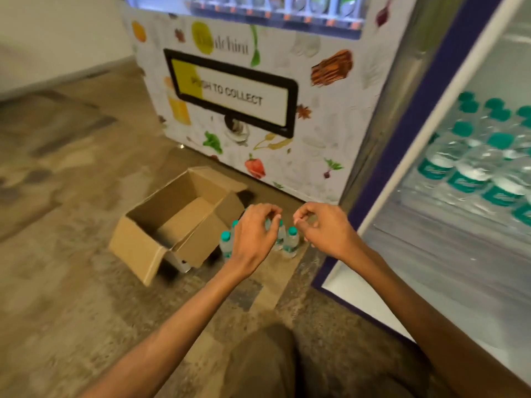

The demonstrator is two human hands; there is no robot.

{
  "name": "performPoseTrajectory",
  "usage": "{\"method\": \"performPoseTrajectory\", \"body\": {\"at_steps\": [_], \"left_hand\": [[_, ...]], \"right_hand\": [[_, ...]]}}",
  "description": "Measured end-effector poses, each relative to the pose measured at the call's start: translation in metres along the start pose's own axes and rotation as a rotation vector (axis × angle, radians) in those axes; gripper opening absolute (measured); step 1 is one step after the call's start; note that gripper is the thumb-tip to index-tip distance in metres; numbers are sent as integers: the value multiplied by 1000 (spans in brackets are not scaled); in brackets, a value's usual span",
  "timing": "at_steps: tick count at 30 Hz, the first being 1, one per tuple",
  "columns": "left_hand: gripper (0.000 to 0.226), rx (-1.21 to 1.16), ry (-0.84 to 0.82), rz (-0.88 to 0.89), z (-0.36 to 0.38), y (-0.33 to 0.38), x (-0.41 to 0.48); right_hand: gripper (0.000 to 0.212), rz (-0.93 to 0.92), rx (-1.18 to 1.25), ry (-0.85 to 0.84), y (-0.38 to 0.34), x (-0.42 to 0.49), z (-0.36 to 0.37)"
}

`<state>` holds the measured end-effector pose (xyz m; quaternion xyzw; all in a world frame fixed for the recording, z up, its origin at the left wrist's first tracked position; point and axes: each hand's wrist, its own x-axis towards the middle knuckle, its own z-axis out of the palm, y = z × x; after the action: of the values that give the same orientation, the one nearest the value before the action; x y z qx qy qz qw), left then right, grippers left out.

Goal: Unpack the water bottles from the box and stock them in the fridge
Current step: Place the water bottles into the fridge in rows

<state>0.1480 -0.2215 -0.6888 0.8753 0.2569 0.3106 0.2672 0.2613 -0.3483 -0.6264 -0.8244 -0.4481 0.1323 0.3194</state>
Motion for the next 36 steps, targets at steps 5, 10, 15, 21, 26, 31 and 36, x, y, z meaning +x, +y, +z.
{"method": "performPoseTrajectory", "body": {"at_steps": [5,10,15,21,26,31,36], "left_hand": [[25,66,-143,-221,-1,-94,-4],[34,150,-271,-302,6,-162,-5],[44,266,-452,-305,24,-201,5],[61,422,-646,-308,50,-216,15],[69,518,-674,-267,61,-224,11],[46,439,-658,-289,58,-218,5],[31,360,-613,-276,56,-197,-4]], "right_hand": [[15,55,-20,-169,12,57,87],[23,141,-67,-301,33,107,161],[42,192,-189,-389,50,139,205],[48,243,-307,-459,67,146,236],[42,240,-274,-411,70,141,242],[40,180,-222,-364,74,121,241],[43,164,-220,-351,73,105,215]]}}
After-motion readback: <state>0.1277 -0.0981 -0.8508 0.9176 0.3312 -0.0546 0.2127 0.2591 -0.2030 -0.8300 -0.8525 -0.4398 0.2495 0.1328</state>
